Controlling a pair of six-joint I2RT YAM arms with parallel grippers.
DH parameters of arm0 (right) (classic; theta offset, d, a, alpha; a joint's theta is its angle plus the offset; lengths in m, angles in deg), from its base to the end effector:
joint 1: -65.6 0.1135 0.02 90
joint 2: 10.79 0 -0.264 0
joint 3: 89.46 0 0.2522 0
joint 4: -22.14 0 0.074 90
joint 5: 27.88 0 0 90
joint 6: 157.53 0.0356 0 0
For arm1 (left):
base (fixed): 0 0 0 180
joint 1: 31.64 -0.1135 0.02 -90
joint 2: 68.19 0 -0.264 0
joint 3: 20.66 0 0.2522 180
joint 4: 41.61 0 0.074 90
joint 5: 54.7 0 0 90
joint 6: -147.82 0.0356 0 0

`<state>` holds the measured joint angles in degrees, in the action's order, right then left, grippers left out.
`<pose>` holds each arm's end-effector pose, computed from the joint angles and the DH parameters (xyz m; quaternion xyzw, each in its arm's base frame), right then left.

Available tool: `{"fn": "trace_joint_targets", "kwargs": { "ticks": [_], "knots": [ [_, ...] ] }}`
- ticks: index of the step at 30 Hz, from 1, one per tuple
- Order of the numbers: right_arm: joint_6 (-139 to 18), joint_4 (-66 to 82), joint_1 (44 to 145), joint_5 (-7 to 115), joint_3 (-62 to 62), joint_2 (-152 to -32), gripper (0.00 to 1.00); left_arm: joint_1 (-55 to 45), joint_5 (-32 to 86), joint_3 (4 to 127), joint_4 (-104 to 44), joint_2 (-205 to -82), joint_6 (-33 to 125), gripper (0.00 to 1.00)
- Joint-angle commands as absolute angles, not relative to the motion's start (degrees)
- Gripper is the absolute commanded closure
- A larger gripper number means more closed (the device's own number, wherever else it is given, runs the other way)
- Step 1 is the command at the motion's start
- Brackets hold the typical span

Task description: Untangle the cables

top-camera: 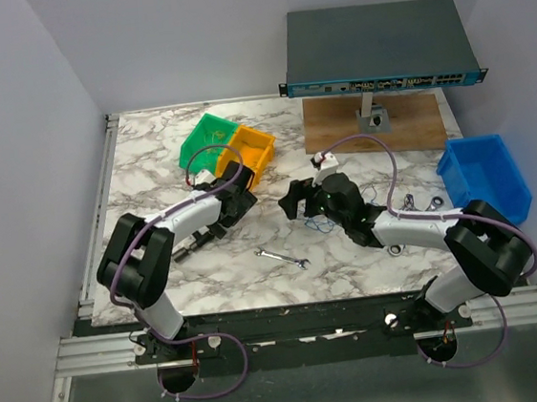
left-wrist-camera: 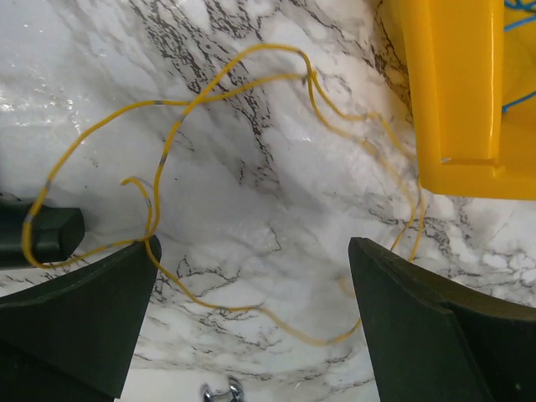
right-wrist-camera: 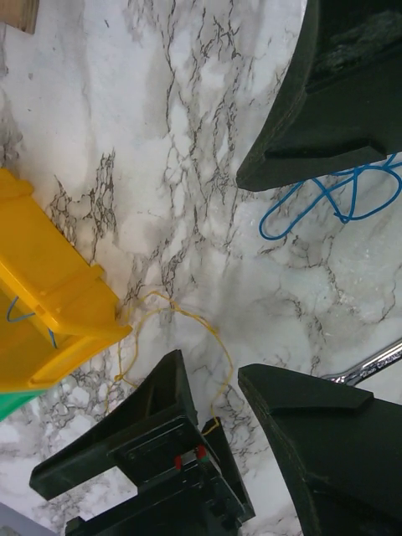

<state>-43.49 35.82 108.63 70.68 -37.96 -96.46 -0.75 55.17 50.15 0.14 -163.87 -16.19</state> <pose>0.2310 0.2084 0.1969 -0.0932 0.8151 0.2629 0.5077 0.2788 -0.1527 0.1715 -0.3870 0.8842 -0.0553 0.2556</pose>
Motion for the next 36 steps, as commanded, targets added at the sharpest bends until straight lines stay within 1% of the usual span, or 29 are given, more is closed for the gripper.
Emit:
{"fn": "trace_joint_targets", "kwargs": {
  "ticks": [1,5,6,7,10,13,15,17,26,29,32,33,35,36],
  "knots": [
    [-43.0,38.6,108.2,73.1,-39.4,-94.3,0.06,-0.4,52.0,52.1,3.1,-168.6,-9.1,0.02],
    [-42.9,39.3,108.0,73.3,-40.2,-93.3,0.07,-0.4,52.0,55.8,6.3,-171.7,-6.6,0.02],
    [-43.0,39.3,108.0,73.4,-40.3,-93.2,0.07,-0.4,52.2,56.4,6.6,-172.1,-6.4,0.04],
    [-42.9,39.4,108.0,73.7,-40.4,-93.0,0.07,-0.4,52.3,56.6,6.6,-172.2,-6.1,0.1],
    [-42.9,39.5,108.0,74.0,-40.7,-92.6,0.07,-0.5,52.6,56.4,5.9,-171.7,-5.1,0.3],
    [-42.9,39.8,107.9,74.2,-41.0,-92.4,0.07,-0.5,53.6,56.5,5.3,-170.6,-2.8,0.48],
    [-42.8,39.8,107.9,74.3,-41.1,-92.5,0.07,-0.5,54.1,56.5,4.8,-169.8,-0.5,0.68],
    [-42.8,39.9,107.8,74.4,-41.1,-92.6,0.07,-0.4,54.7,56.6,4.7,-168.6,1.7,1.0],
    [-42.7,40.4,107.6,74.7,-41.7,-92.2,0.07,-0.5,59.0,55.3,8.9,-160.1,8.3,1.0],
    [-43.1,39.6,107.5,71.4,-40.4,-93.8,0.07,-0.5,58.2,55.1,9.3,-157.5,12.5,1.0],
    [-43.1,35.2,107.5,67.2,-36.1,-98.4,0.07,-0.5,55.3,54.4,8.8,-155.6,16.8,1.0],
    [-43.2,33.8,107.5,65.5,-34.6,-99.7,0.07,-0.5,54.4,54.4,8.8,-155.2,18.1,0.98],
    [-43.2,32.6,107.5,62.6,-32.8,-102.2,0.08,-0.5,52.3,53.4,7.3,-154.2,20.3,0.83],
    [-43.2,32.0,107.5,60.8,-31.9,-103.2,0.08,-0.6,52.4,52.7,6.6,-153.4,20.6,0.64]
  ]
}}
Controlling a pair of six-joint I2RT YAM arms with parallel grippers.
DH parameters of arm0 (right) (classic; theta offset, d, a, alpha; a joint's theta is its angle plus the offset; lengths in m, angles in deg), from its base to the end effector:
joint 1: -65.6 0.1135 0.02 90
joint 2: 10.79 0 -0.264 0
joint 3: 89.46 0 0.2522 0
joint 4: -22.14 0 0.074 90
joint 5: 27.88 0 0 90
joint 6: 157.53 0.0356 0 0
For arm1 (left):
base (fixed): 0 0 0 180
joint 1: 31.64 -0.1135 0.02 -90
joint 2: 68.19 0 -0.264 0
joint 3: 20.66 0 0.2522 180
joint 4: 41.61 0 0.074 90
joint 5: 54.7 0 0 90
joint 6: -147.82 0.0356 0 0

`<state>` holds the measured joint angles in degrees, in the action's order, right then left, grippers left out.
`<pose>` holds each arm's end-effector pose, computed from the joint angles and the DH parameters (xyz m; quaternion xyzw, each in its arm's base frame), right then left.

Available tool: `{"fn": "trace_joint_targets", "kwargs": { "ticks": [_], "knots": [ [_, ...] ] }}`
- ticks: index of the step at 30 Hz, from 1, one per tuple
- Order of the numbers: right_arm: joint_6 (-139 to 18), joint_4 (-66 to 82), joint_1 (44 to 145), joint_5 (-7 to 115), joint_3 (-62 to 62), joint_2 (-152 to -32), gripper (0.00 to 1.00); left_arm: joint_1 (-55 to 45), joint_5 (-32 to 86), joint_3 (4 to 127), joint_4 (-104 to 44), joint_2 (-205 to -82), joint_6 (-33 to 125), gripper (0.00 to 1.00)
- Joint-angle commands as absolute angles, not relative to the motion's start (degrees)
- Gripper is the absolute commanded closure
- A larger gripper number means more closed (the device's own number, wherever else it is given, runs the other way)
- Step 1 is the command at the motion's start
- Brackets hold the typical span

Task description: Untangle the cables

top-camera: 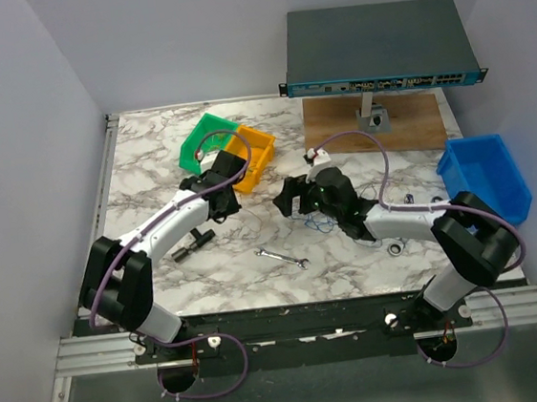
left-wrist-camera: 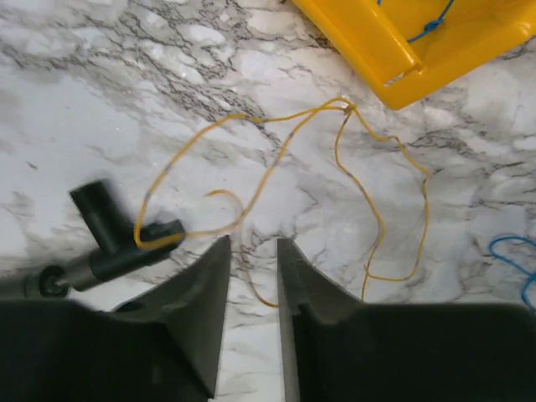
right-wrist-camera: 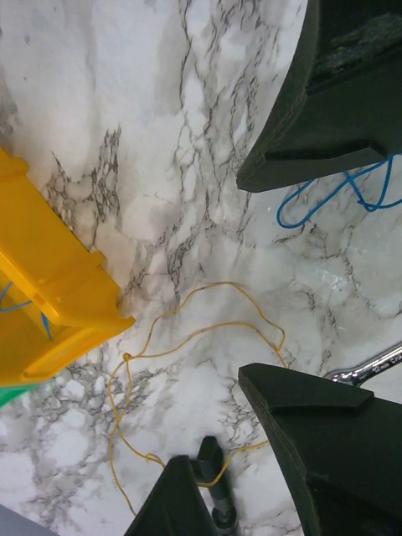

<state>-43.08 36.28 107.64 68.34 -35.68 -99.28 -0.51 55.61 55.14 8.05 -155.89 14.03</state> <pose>0.2423 0.2133 0.1954 -0.0950 0.8159 0.2745 0.5000 0.2695 -0.1483 0.2309 -0.1482 0.9436 -0.0114 0.2959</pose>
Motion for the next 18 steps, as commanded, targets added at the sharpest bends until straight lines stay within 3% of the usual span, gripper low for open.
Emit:
{"fn": "trace_joint_targets", "kwargs": {
  "ticks": [1,3,6,10,18],
  "knots": [
    [-43.3,31.2,107.5,60.1,-31.2,-104.1,0.09,-0.5,52.5,52.1,6.2,-152.6,20.6,0.49],
    [-44.0,29.4,107.5,59.1,-29.6,-105.9,0.11,-0.6,52.3,51.4,5.5,-151.4,20.8,0.35],
    [-44.7,27.3,107.4,56.8,-27.2,-107.9,0.12,-1.4,51.9,51.2,5.6,-150.5,20.6,0.26],
    [-45.9,22.4,107.7,56.9,-22.5,-111.0,0.15,-3.5,50.4,48.7,4.0,-148.2,19.5,0.02],
    [-45.4,12.6,109.8,61.4,-14.5,-116.7,0.18,-12.8,42.4,44.1,-3.4,-146.7,22.8,0.01]
  ]
}}
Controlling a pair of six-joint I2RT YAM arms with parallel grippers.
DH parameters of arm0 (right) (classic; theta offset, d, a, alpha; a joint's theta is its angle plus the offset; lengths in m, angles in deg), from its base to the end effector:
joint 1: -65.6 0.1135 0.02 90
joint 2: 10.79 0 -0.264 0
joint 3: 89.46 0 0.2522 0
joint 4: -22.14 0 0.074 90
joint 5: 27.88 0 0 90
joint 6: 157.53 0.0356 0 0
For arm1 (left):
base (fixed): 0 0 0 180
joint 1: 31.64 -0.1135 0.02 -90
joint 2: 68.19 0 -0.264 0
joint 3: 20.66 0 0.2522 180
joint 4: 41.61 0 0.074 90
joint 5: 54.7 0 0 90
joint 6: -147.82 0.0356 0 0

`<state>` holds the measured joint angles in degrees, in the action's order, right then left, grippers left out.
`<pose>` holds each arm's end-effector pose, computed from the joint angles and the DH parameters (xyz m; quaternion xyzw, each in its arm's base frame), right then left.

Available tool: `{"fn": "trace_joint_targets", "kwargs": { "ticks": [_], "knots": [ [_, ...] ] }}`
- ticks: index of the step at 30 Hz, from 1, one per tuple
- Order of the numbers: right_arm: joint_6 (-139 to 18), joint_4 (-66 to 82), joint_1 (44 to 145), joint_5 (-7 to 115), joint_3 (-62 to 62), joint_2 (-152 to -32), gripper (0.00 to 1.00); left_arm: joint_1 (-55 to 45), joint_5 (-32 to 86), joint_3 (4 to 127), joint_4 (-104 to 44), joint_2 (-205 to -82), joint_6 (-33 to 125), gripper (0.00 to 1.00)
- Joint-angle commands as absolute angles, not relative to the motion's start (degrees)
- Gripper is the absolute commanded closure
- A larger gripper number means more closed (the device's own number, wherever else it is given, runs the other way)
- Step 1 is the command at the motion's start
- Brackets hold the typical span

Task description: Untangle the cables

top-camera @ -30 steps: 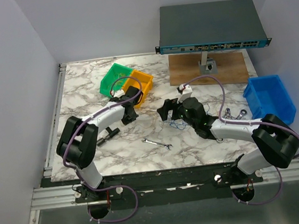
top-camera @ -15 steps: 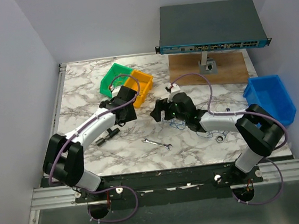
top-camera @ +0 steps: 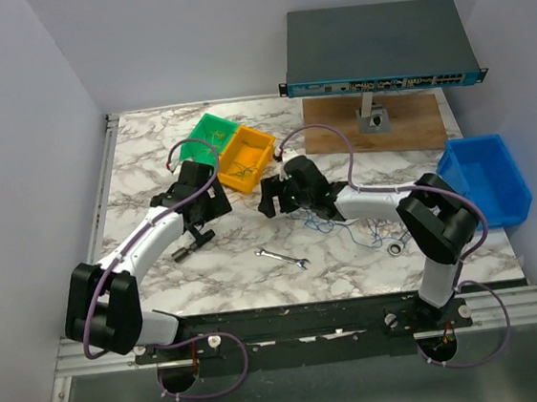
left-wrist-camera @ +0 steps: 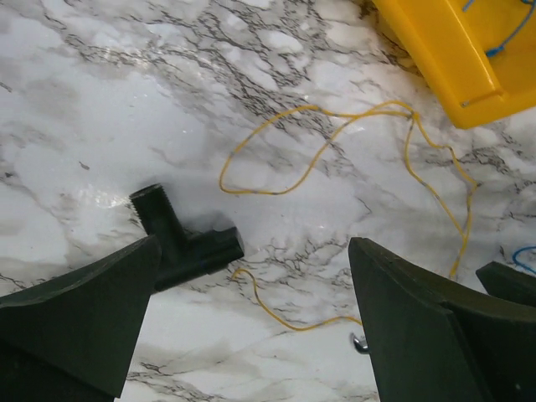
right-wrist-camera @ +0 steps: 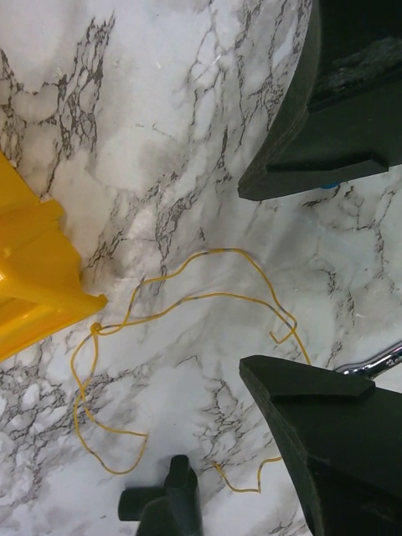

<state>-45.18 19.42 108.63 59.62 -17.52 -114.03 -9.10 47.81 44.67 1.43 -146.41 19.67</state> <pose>0.2817 0.2651 0.1782 -0.1685 0.8666 0.2696 0.3845 0.2550 -0.0975 0.2256 -0.1607 0.9373 -0.0572 0.3039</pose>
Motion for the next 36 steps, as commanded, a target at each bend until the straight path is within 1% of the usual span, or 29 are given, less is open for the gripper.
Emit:
{"fn": "trace_joint_targets", "kwargs": {
  "ticks": [1,4,7,11,13,16,20,22,24,26,27,29,31,33,34,36],
  "knots": [
    [-45.0,11.8,109.8,61.4,-13.9,-117.4,0.18,-13.1,41.9,44.7,-3.8,-147.8,23.6,0.01],
    [-43.4,10.0,109.8,61.0,-12.4,-118.9,0.18,-13.4,41.1,48.7,-1.5,-153.1,26.5,0.02],
    [-41.8,9.7,109.8,59.4,-11.7,-119.9,0.18,-13.4,39.9,52.7,0.9,-158.5,29.4,0.05],
    [-40.1,9.4,109.7,58.2,-10.5,-121.8,0.2,-13.4,38.4,55.1,2.1,-162.6,31.2,0.08],
    [-39.6,9.4,109.8,56.9,-9.7,-122.8,0.25,-13.4,38.7,55.7,2.6,-164.1,31.6,0.11],
    [-38.7,9.5,109.7,55.8,-8.8,-124.6,0.28,-13.4,38.8,57.8,4.2,-166.3,32.8,0.16],
    [-37.8,9.6,109.8,54.7,-8.0,-126.0,0.4,-13.8,37.6,60.8,5.8,-168.4,34.2,0.26],
    [-37.2,9.8,109.9,54.5,-7.8,-126.3,0.42,-13.8,37.0,62.7,6.9,-169.6,35.1,0.33],
    [-36.8,10.0,109.9,54.4,-7.5,-126.7,0.49,-13.8,36.9,64.7,8.2,-170.9,35.9,0.39],
    [-36.2,10.3,109.9,53.6,-6.9,-127.3,0.52,-13.9,36.5,66.8,9.5,-172.4,36.7,0.45],
    [-35.9,10.4,109.9,53.2,-6.5,-127.6,0.56,-13.9,36.3,67.8,10.1,-173.0,37.0,0.5],
    [-35.2,10.6,110.2,53.0,-5.6,-128.6,0.58,-14.0,35.8,69.0,10.7,-173.8,37.3,0.58],
    [-34.7,10.8,110.5,52.8,-4.8,-129.5,0.62,-14.1,35.6,70.3,11.4,-174.5,37.8,0.63],
    [-34.0,11.2,110.6,52.6,-3.9,-130.5,0.66,-14.2,35.4,71.6,12.3,-175.4,38.3,0.66],
    [-33.7,11.2,110.7,52.5,-3.4,-130.9,0.68,-14.2,35.3,72.1,12.7,-175.8,38.7,0.67],
    [-33.2,11.5,110.7,52.5,-2.9,-131.4,0.8,-14.3,35.4,73.4,13.6,-176.5,39.2,0.7]
  ]
}}
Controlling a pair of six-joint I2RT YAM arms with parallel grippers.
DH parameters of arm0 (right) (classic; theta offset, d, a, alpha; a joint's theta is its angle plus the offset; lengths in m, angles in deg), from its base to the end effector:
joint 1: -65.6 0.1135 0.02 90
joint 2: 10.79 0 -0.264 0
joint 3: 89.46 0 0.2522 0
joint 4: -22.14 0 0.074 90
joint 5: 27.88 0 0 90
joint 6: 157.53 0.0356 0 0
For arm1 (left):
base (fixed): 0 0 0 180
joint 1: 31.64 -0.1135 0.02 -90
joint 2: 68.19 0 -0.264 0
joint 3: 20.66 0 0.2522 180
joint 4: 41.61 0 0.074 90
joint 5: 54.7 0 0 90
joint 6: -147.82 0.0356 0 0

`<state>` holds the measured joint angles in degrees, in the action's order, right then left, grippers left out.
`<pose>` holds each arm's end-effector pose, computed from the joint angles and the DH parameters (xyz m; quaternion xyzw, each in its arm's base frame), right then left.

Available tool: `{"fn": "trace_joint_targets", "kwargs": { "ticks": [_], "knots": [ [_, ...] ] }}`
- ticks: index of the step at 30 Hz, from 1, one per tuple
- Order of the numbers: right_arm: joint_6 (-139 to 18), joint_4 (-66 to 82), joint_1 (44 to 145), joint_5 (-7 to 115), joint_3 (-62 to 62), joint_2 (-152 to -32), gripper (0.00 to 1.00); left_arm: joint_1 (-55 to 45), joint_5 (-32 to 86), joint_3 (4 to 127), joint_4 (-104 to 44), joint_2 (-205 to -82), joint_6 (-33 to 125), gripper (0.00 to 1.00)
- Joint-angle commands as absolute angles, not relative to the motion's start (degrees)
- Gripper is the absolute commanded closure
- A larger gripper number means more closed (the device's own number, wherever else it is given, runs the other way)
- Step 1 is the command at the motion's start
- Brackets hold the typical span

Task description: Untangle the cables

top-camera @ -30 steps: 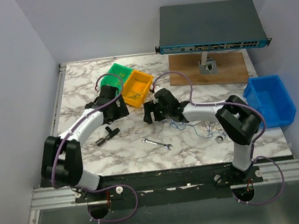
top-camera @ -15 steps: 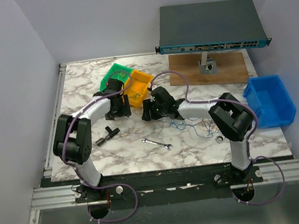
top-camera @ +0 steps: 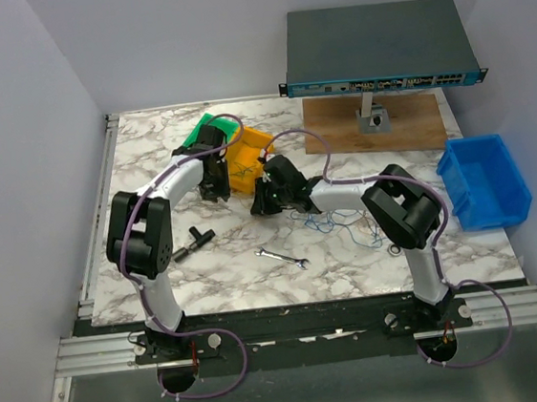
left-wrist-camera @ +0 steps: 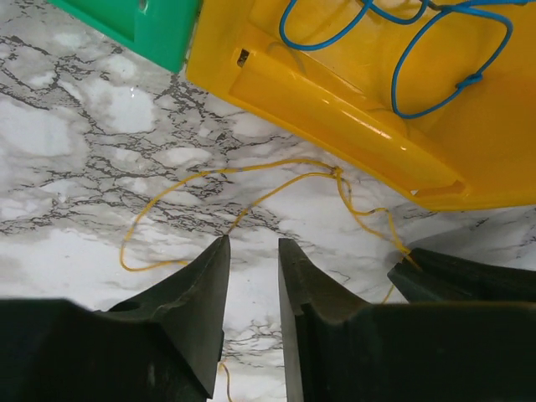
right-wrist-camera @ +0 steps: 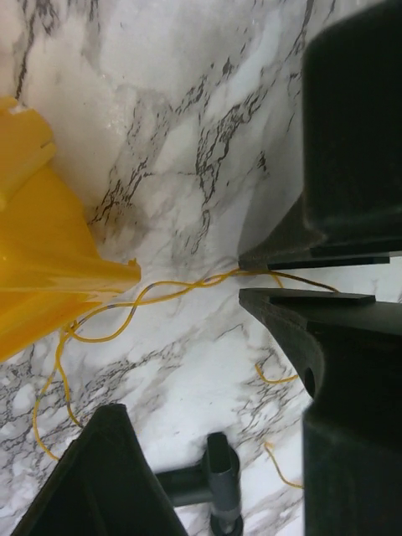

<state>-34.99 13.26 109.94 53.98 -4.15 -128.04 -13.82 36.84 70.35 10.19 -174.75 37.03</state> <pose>0.3094 0.3094 0.1434 -0.1226 0.8992 0.3086 0.2850 0.3625 -0.1155 0.1978 -0.0280 0.9800 -0.0525 0.1897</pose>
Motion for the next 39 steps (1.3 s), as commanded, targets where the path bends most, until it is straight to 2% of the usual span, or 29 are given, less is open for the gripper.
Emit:
{"fn": "trace_joint_targets", "kwargs": {
  "ticks": [1,3,5,7,9,15,28,30,31,32,39],
  "knots": [
    [-33.0,11.7,110.7,52.5,-2.7,-131.3,0.85,-14.4,35.3,73.9,13.9,-176.8,39.4,0.71],
    [-32.9,11.8,110.7,52.9,-2.6,-131.1,0.94,-14.9,35.3,74.0,13.9,-176.8,39.1,0.71],
    [-32.9,11.9,110.7,53.5,-2.7,-130.4,0.99,-15.4,35.3,73.2,13.3,-176.1,39.0,0.64],
    [-32.8,12.0,110.7,53.8,-3.1,-129.8,0.99,-15.8,36.8,72.1,12.7,-175.0,39.3,0.51],
    [-33.0,12.0,110.7,53.9,-3.2,-129.1,0.99,-16.3,38.5,71.8,13.0,-174.2,39.6,0.46],
    [-34.4,11.9,110.7,52.8,-2.7,-126.5,0.99,-17.0,39.2,69.4,11.1,-169.9,39.6,0.4],
    [-37.3,8.5,111.7,52.4,2.1,-121.1,0.99,-19.0,35.3,56.1,0.2,-149.3,33.8,0.22],
    [-37.7,6.6,111.7,53.0,2.8,-120.9,0.99,-19.1,33.9,54.7,-1.2,-147.7,32.5,0.15],
    [-37.8,6.2,111.7,53.2,3.1,-120.8,0.99,-19.1,33.0,53.9,-2.1,-146.8,31.9,0.04],
    [-38.0,6.1,111.7,53.3,3.6,-120.9,0.99,-19.2,32.4,53.2,-2.6,-146.4,30.7,0.01],
    [-40.1,4.3,111.7,54.9,7.8,-123.6,0.99,-21.2,24.6,47.4,-11.5,-145.0,16.7,0.01]
  ]
}}
